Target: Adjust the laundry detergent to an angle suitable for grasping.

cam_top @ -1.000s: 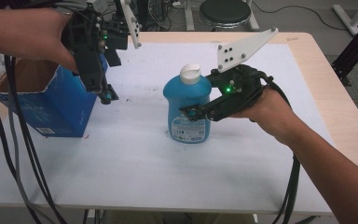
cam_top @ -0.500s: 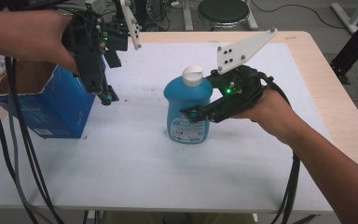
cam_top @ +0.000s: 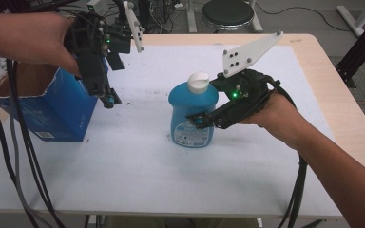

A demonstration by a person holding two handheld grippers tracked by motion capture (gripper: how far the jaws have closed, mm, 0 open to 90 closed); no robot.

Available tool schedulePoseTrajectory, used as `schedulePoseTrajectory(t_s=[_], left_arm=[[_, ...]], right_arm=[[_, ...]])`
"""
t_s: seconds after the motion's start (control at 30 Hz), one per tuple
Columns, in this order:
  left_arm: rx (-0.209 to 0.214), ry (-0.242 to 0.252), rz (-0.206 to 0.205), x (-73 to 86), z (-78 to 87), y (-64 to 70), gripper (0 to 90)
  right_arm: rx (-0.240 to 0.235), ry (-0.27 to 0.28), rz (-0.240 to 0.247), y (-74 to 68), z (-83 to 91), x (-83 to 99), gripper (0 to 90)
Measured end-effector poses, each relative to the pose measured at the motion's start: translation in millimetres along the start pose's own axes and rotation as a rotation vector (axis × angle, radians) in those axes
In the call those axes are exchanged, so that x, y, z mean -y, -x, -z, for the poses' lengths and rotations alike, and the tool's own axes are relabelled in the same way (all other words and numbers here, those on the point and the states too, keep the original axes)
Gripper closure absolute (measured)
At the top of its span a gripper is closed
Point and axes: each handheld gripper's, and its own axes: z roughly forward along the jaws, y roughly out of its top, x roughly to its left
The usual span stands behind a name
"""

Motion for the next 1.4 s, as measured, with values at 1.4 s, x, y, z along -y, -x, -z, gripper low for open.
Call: schedulePoseTrajectory(t_s=[1.4], left_arm=[[-0.005, 0.006, -0.001, -5.0, 1.2, 3.2, 9.3]], right_arm=[[0.058, -0.086, -0.065, -9.6, 38.5, 9.6, 0.6]])
